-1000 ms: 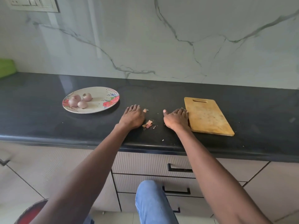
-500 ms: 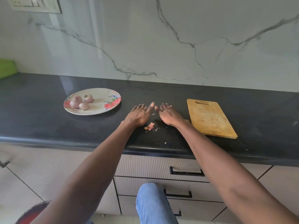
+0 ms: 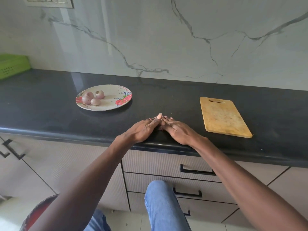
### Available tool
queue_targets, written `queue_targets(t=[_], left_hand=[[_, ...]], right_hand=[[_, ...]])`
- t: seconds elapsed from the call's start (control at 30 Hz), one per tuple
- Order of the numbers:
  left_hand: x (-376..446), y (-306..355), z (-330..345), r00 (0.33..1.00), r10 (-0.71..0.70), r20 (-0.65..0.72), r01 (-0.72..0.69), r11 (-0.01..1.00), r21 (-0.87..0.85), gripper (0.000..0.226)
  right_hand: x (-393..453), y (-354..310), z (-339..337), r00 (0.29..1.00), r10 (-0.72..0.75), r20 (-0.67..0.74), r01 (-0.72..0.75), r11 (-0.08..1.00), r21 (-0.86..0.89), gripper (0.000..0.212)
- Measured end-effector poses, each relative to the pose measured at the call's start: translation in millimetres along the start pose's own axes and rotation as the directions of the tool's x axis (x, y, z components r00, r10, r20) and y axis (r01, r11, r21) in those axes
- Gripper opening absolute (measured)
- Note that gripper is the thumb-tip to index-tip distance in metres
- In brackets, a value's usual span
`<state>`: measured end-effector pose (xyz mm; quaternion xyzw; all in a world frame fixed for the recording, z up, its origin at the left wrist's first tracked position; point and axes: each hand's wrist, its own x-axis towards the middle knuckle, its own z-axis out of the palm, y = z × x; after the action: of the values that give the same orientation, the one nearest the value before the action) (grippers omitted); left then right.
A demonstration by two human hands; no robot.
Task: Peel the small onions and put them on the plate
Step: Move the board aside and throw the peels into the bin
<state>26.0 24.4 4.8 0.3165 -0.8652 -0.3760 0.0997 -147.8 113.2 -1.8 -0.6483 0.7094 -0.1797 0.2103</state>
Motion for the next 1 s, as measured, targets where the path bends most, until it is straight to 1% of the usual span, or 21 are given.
queue_targets(t=[0.07, 0.1, 0.13, 0.17, 0.2, 0.23, 0.27, 0.3, 0.37, 0.4, 0.47, 0.53, 0.6, 0.63, 0.67, 0.7, 0.77, 0.83, 0.87, 0.93, 1.0], left_hand=[[-7, -2, -1, 0.999, 0.027, -0.026, -0.032, 0.979, -0.200, 0.082], [-9, -3, -4, 0.995, 0.033, -0.099, -0.060, 0.957, -0.284, 0.083], [-11, -4, -5, 0.979, 0.006, -0.204, -0.073, 0.943, -0.324, 0.083], [-12, -6, -6, 0.948, -0.043, -0.314, -0.049, 0.959, -0.278, 0.080], [-12, -11, -5, 0.916, -0.091, -0.392, 0.044, 0.991, -0.128, 0.073], [-13, -14, -1, 0.901, -0.136, -0.412, 0.173, 0.983, 0.054, 0.066], [-14, -19, 5, 0.900, -0.194, -0.391, 0.285, 0.939, 0.191, 0.065], [-16, -19, 11, 0.899, -0.258, -0.353, 0.357, 0.900, 0.252, 0.070], [-13, -15, 21, 0.913, -0.289, -0.287, 0.370, 0.883, 0.288, 0.076], [-9, -9, 24, 0.925, -0.272, -0.264, 0.344, 0.896, 0.282, 0.072], [-1, 6, 28, 0.943, -0.251, -0.219, 0.296, 0.932, 0.207, 0.058], [3, 25, 29, 0.957, -0.253, -0.139, 0.266, 0.960, 0.088, 0.055], [10, 31, 27, 0.973, -0.219, -0.074, 0.212, 0.972, -0.099, 0.059], [12, 29, 23, 0.984, -0.173, -0.032, 0.161, 0.957, -0.240, 0.066], [12, 27, 17, 0.990, -0.143, -0.016, 0.125, 0.905, -0.406, 0.078], [11, 23, 12, 0.988, -0.148, -0.033, 0.104, 0.817, -0.567, 0.088], [12, 11, 6, 0.973, -0.183, -0.144, 0.004, 0.630, -0.776, 0.091], [13, 5, 6, 0.936, -0.252, -0.245, -0.099, 0.481, -0.871, 0.087], [13, 6, 7, 0.923, -0.273, -0.272, -0.132, 0.441, -0.888, 0.085], [13, 8, 11, 0.908, -0.284, -0.307, -0.150, 0.464, -0.873, 0.081], [14, 7, 14, 0.899, -0.272, -0.343, -0.139, 0.565, -0.813, 0.078]], right_hand=[[-14, -6, -1, 0.999, 0.030, -0.026, -0.025, 0.982, 0.187, 0.071], [-19, -8, -4, 0.996, 0.052, -0.067, -0.031, 0.960, 0.279, 0.079], [-23, -8, -6, 0.990, 0.083, -0.112, -0.044, 0.947, 0.317, 0.087], [-27, -8, -7, 0.980, 0.133, -0.149, -0.089, 0.958, 0.271, 0.090], [-31, -6, -5, 0.964, 0.192, -0.186, -0.164, 0.974, 0.158, 0.091], [-36, -5, -2, 0.943, 0.254, -0.214, -0.258, 0.966, 0.009, 0.093], [-40, -4, 5, 0.923, 0.310, -0.229, -0.343, 0.931, -0.122, 0.094], [-43, -5, 12, 0.907, 0.348, -0.236, -0.398, 0.891, -0.219, 0.093], [-42, -9, 27, 0.899, 0.365, -0.243, -0.428, 0.849, -0.310, 0.091], [-39, -13, 30, 0.902, 0.358, -0.243, -0.422, 0.849, -0.317, 0.092], [-28, -20, 33, 0.918, 0.322, -0.230, -0.384, 0.867, -0.319, 0.088], [-19, -25, 32, 0.936, 0.289, -0.200, -0.342, 0.880, -0.328, 0.078], [-12, -23, 31, 0.954, 0.259, -0.153, -0.294, 0.910, -0.292, 0.070], [-10, -23, 29, 0.961, 0.240, -0.139, -0.267, 0.935, -0.233, 0.069], [-9, -23, 24, 0.968, 0.211, -0.133, -0.233, 0.956, -0.181, 0.068], [-9, -22, 19, 0.970, 0.199, -0.143, -0.211, 0.974, -0.078, 0.067], [-8, -23, 8, 0.966, 0.195, -0.171, -0.177, 0.977, 0.114, 0.064], [-6, -29, 3, 0.978, 0.123, -0.166, -0.102, 0.986, 0.130, 0.060], [-4, -33, 3, 0.986, 0.079, -0.148, -0.065, 0.993, 0.097, 0.057], [-2, -37, 6, 0.995, -0.011, -0.099, 0.012, 1.000, 0.018, 0.048], [-2, -36, 11, 0.995, -0.089, -0.046, 0.083, 0.991, -0.105, 0.041]])
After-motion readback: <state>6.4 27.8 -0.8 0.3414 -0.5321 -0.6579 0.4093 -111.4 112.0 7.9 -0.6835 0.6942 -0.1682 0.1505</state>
